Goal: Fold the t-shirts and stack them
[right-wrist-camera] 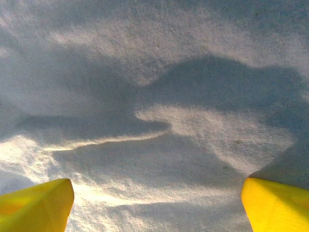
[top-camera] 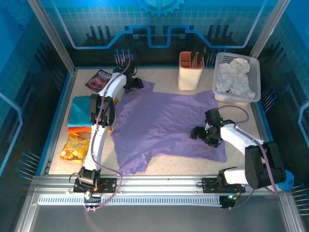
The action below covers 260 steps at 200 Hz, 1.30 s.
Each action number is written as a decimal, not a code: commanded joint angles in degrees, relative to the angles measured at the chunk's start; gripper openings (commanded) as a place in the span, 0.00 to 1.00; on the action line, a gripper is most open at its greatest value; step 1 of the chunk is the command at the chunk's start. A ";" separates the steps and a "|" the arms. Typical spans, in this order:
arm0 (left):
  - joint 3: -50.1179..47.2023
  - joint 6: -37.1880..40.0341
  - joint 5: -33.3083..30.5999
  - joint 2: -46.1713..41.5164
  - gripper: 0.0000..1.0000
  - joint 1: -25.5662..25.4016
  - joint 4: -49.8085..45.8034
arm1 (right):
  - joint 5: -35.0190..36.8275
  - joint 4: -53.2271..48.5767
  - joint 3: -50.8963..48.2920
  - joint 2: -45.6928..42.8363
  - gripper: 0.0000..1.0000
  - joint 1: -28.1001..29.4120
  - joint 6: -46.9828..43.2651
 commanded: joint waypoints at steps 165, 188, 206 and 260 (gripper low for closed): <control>-57.99 -2.58 5.44 -52.96 0.77 -4.50 10.46 | 3.43 -11.28 2.21 -20.22 1.00 -6.33 1.20; -68.20 -3.98 6.54 -61.45 0.73 -5.57 8.24 | 3.04 -12.98 2.07 -20.74 1.00 -8.74 1.19; -76.16 -6.25 7.19 -68.55 0.70 -6.17 5.77 | 3.16 -14.77 2.28 -20.05 1.00 -9.65 1.12; -93.51 -18.82 5.70 -86.81 0.68 -13.38 -8.02 | 3.77 -16.08 1.79 -19.19 1.00 -10.66 1.27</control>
